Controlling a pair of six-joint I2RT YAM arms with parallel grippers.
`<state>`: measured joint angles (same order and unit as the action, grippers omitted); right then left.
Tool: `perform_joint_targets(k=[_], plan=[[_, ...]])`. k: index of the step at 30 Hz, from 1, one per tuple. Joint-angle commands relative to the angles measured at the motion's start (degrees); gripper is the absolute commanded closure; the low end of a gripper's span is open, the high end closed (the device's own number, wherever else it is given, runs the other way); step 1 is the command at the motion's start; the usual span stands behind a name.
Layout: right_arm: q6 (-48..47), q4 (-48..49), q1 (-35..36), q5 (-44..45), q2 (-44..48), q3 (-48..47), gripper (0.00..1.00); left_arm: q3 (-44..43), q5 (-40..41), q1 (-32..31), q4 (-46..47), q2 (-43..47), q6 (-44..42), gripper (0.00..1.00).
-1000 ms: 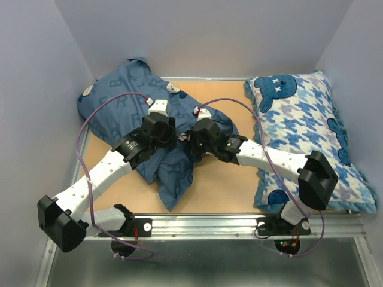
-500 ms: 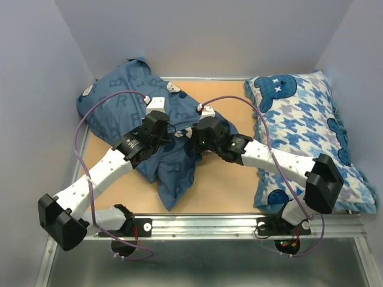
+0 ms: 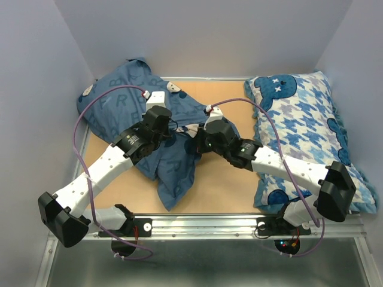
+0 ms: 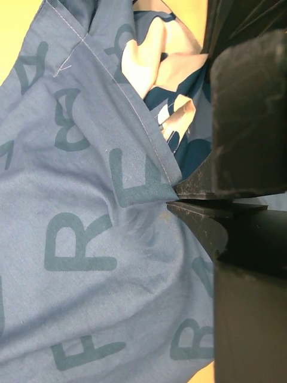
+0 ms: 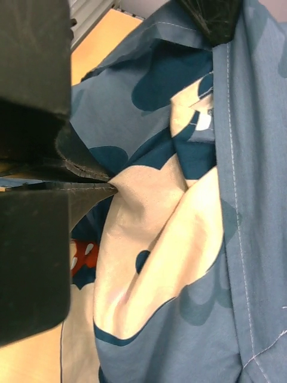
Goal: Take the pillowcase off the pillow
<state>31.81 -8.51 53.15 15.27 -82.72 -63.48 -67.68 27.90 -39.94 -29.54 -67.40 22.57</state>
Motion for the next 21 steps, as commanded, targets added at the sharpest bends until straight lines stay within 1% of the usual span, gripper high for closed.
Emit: perform_joint_targets(k=[1,2,3,6,9,10,11,15,16,17,19,20,21], plan=[[0.1,-2.2,-0.2,3.8,2.5,3.8,0.96,-3.9,8.4,1.1,0.0,0.2,-1.1,0.84],[0.4,-2.2,-0.2,3.6,2.6,4.7,0.97,-4.1,8.1,1.0,-0.1,-0.1,-1.1,0.82],[0.4,-2.2,-0.2,3.6,2.6,4.7,0.97,-4.2,8.1,1.0,-0.2,-0.1,-1.1,0.82],[1.1,-2.2,-0.3,3.6,2.9,6.1,0.97,-4.0,7.4,1.0,-0.1,0.0,-0.9,0.70],[1.2,-2.2,-0.2,3.7,3.0,6.6,0.97,-3.2,7.0,1.0,0.4,0.5,-0.9,0.69],[1.1,-2.2,-0.2,3.8,3.0,6.6,0.98,-2.9,7.1,1.0,0.5,0.6,-0.9,0.76],[1.1,-2.2,-0.3,3.9,3.3,7.0,0.99,-2.7,7.9,1.1,0.6,0.6,-0.8,0.80],[1.3,-2.7,-0.2,5.6,5.5,9.3,0.99,-3.6,10.4,2.4,1.7,-0.7,0.5,0.92],[1.8,-3.2,-0.3,6.8,6.4,10.2,1.00,-3.8,10.2,3.3,2.3,-1.5,0.6,0.98],[2.1,-3.5,-0.5,7.3,7.1,11.9,0.99,-4.0,9.6,5.8,3.5,-1.9,0.5,1.00],[2.8,-4.4,-1.0,7.8,9.6,13.7,1.00,-4.4,8.1,9.3,5.4,-2.4,0.0,1.00],[3.0,-4.8,-1.6,8.0,10.3,14.4,0.99,-4.4,5.5,13.1,7.3,-3.1,-0.8,1.00],[3.3,-5.1,-2.1,8.0,11.2,15.3,0.99,-4.2,4.4,15.4,8.3,-3.3,-1.2,1.00]])
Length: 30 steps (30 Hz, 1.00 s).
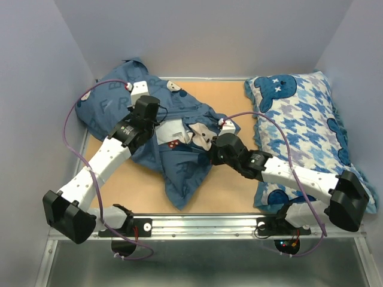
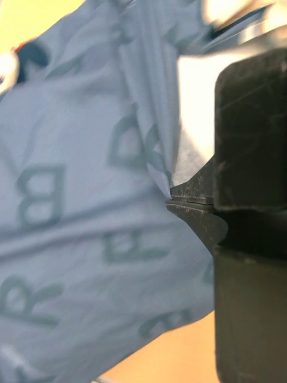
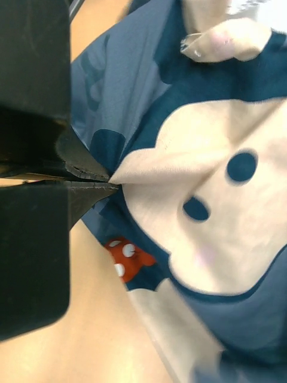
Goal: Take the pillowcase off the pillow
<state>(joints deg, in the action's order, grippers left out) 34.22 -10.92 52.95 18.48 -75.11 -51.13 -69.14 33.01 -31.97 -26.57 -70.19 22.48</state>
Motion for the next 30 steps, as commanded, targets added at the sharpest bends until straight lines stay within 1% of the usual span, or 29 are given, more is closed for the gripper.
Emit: perform_joint_targets(k=[1,2,3,5,8,9,10,11,12,13,14,15,18,19,21,24,25,27,30], plan=[[1.3,-3.3,-2.1,4.8,4.9,4.4,0.99,-2.6,-2.8,8.9,6.2,-1.6,-1.7,1.00],[1.4,-3.4,-2.8,4.9,5.4,5.2,1.00,-2.5,-3.6,11.2,7.1,-2.3,-1.8,1.00],[1.5,-3.6,-3.3,4.9,5.7,6.0,0.99,-2.3,-4.0,11.7,7.6,-3.2,-1.8,1.00],[1.7,-3.6,-5.0,4.3,5.2,7.5,0.99,-1.7,-7.3,11.8,7.8,-5.9,-1.0,1.00],[1.5,-3.5,-6.8,1.9,3.3,7.1,0.99,3.9,-12.8,10.1,10.9,-7.1,0.8,1.00],[1.1,-3.5,-7.0,1.6,2.8,6.1,0.99,5.8,-13.1,9.1,13.5,-7.1,1.9,1.00],[0.1,-3.5,-7.0,0.4,2.3,5.0,0.96,8.7,-13.0,7.3,14.3,-7.2,2.5,1.00],[-0.5,-3.5,-7.1,-0.3,1.3,2.1,0.94,9.8,-12.8,6.8,15.0,-7.8,4.0,1.00],[-1.3,-3.5,-7.0,-1.2,0.9,0.6,0.90,10.8,-13.1,6.3,15.6,-7.9,4.4,1.00],[-3.0,-3.6,-7.1,-3.3,0.5,-0.8,0.82,12.4,-13.7,5.9,16.2,-8.2,4.9,1.00],[-3.5,-3.7,-7.1,-4.2,0.1,-2.4,0.77,13.2,-13.9,5.7,16.8,-8.2,5.4,1.00],[-3.4,-4.1,-7.0,-5.7,0.0,-4.5,0.65,14.2,-14.3,5.5,18.0,-8.0,6.1,1.00],[-2.7,-5.2,-6.9,-8.2,1.0,-7.8,0.50,15.5,-14.8,4.6,19.8,-8.0,7.1,1.00],[-1.6,-5.9,-6.9,-8.8,1.5,-8.4,0.42,15.7,-14.8,4.4,20.1,-8.1,7.4,1.00],[-0.2,-6.4,-6.6,-9.7,2.9,-9.1,0.35,16.5,-15.8,3.6,22.2,-8.2,8.3,1.00],[2.7,-6.2,-6.1,-9.5,4.4,-9.6,0.29,16.8,-16.5,2.4,24.1,-9.1,9.2,1.00],[3.6,-6.3,-6.0,-8.6,3.9,-10.5,0.26,16.8,-16.5,1.7,24.4,-9.3,9.5,1.00],[3.9,-6.3,-5.7,-8.9,1.3,-11.5,0.25,16.7,-16.9,1.2,25.4,-10.3,10.2,1.00],[5.2,-6.1,-5.5,-7.6,-2.2,-12.6,0.20,16.8,-17.5,0.4,26.3,-11.3,10.8,1.00]])
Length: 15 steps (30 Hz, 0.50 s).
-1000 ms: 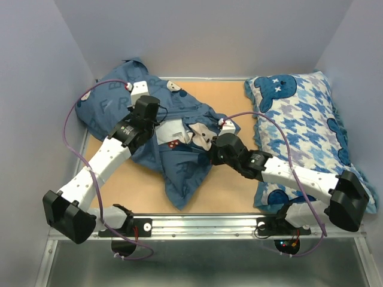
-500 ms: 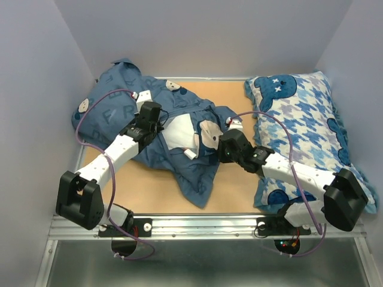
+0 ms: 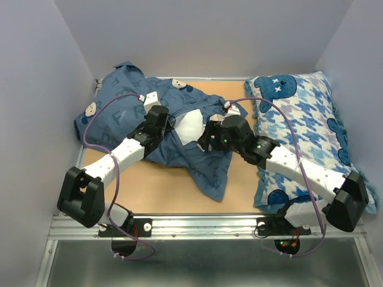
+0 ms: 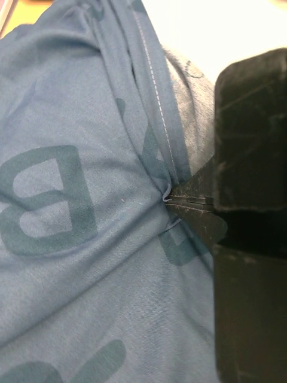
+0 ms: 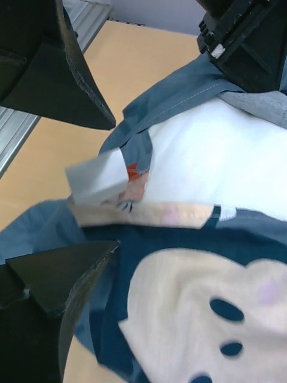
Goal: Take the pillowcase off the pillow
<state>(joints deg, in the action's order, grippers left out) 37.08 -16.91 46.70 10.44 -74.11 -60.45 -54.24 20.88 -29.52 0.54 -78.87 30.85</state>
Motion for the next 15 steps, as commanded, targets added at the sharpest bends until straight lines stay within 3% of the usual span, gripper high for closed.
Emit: perform_joint_targets(k=[1,5,9,10,12,13,15], plan=[[2.6,-0.1,0.8,1.3,-4.3,-3.4,0.17,2.0,-5.3,-2.2,-0.8,-2.8,2.6,1.00],[3.2,-0.1,0.8,3.8,-9.5,-3.7,0.14,2.9,-6.3,-2.6,1.9,-3.6,3.2,1.00],[5.1,0.0,0.8,4.1,-7.2,2.7,0.21,3.3,-5.5,-2.5,3.1,-4.2,3.4,1.00],[5.4,0.0,0.9,4.9,-6.2,3.8,0.26,3.0,-5.6,-2.5,3.3,-4.4,3.4,1.00],[5.4,-0.1,0.9,7.2,-4.2,6.0,0.48,2.7,-6.3,-2.5,3.8,-5.0,3.4,1.00],[5.2,-0.1,0.7,7.5,-3.3,8.0,0.67,2.4,-6.3,-2.5,3.8,-5.2,3.5,1.00],[5.4,-0.2,0.7,7.2,-0.3,10.3,0.76,2.0,-6.1,-2.4,3.8,-5.6,3.4,1.00]])
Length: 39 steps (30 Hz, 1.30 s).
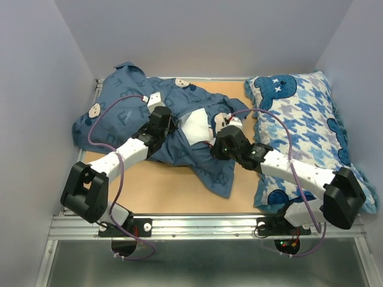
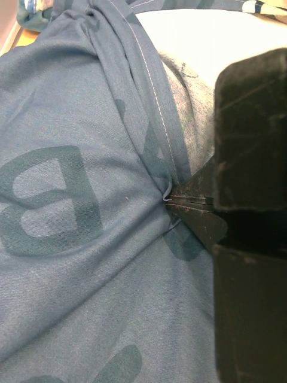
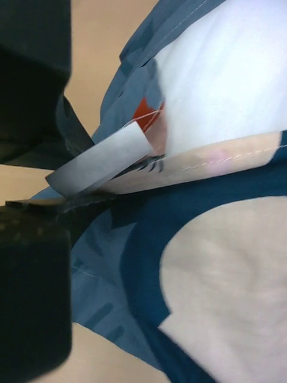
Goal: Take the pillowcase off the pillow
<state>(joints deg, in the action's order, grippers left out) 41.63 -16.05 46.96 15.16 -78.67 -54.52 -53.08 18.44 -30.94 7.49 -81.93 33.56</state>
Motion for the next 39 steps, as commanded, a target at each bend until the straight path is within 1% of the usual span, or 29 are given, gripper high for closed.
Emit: perform_joint_targets(k=[1,3,4,6,7,10,12,13,15,16,17,19,20,22,23,24,25,28,30,31,34,39], plan=[[1.3,-1.2,0.4,2.6,6.0,7.0,0.80,0.4,-3.6,-0.6,-3.2,-2.5,0.6,1.00],[1.7,-1.2,0.4,2.7,7.0,9.4,0.86,0.2,-3.8,0.3,-3.4,-2.2,0.3,1.00],[2.3,-1.3,0.3,2.6,7.5,10.8,0.92,0.3,-4.1,1.7,-3.4,-1.9,0.2,1.00],[3.5,-1.2,0.2,2.3,8.4,14.0,0.94,0.3,-5.1,3.1,-3.4,-1.0,-0.6,1.00],[4.3,-1.2,0.2,1.5,8.8,14.4,0.93,0.4,-5.2,3.7,-3.4,-0.5,-1.0,1.00],[4.4,-1.2,0.2,0.7,10.4,11.6,0.77,0.6,-6.3,4.0,-3.5,0.5,-1.7,1.00],[2.8,-1.3,0.2,0.3,11.3,6.7,0.73,1.0,-8.5,4.0,-2.7,0.1,-1.2,1.00],[3.1,-1.4,0.1,-0.1,11.4,4.9,0.70,1.9,-9.1,3.7,-2.0,-0.2,-0.7,1.00],[3.6,-1.4,0.2,-2.7,11.0,1.7,0.69,3.2,-10.3,3.0,0.3,-0.7,-0.1,1.00],[4.3,-1.4,0.2,-3.2,9.8,-1.3,0.69,4.3,-10.5,2.0,1.1,-0.9,0.5,1.00],[4.9,-1.4,0.2,-2.7,9.2,-2.3,0.69,4.7,-10.4,1.6,1.6,-1.1,1.1,1.00],[7.7,-1.5,0.3,-0.4,7.1,-4.7,0.64,6.0,-10.6,0.1,3.5,-1.4,1.9,1.00],[8.6,-1.4,0.3,1.5,6.3,-5.4,0.63,6.3,-10.8,-0.3,3.9,-1.7,2.7,1.00],[9.9,-1.4,0.2,2.6,4.8,-6.6,0.61,6.8,-10.4,-1.8,4.8,-1.9,3.2,1.00],[11.4,-1.4,0.3,3.6,2.7,-8.2,0.60,7.0,-10.1,-2.2,5.0,-2.1,3.4,1.00],[11.7,-1.6,0.2,3.9,1.7,-8.9,0.57,7.3,-10.1,-2.5,5.6,-2.1,3.9,1.00],[11.9,-1.7,0.3,4.0,0.6,-9.8,0.49,7.7,-10.0,-2.8,5.9,-2.1,4.0,1.00],[12.9,-2.0,0.3,3.0,-3.5,-12.1,0.40,8.3,-9.6,-3.3,6.6,-2.1,4.5,1.00],[13.0,-2.8,0.3,3.1,-5.4,-13.2,0.36,8.8,-9.5,-3.3,6.8,-2.2,4.7,1.00],[13.1,-3.8,0.3,3.6,-5.7,-13.2,0.32,9.1,-9.6,-3.3,6.9,-2.2,4.8,1.00],[14.2,-5.2,0.2,6.5,-4.7,-12.0,0.29,9.9,-9.4,-3.3,7.6,-2.3,5.1,1.00],[15.3,-8.0,-1.0,9.4,-2.2,-8.4,0.28,10.8,-8.9,-3.3,8.3,-2.1,5.2,1.00]])
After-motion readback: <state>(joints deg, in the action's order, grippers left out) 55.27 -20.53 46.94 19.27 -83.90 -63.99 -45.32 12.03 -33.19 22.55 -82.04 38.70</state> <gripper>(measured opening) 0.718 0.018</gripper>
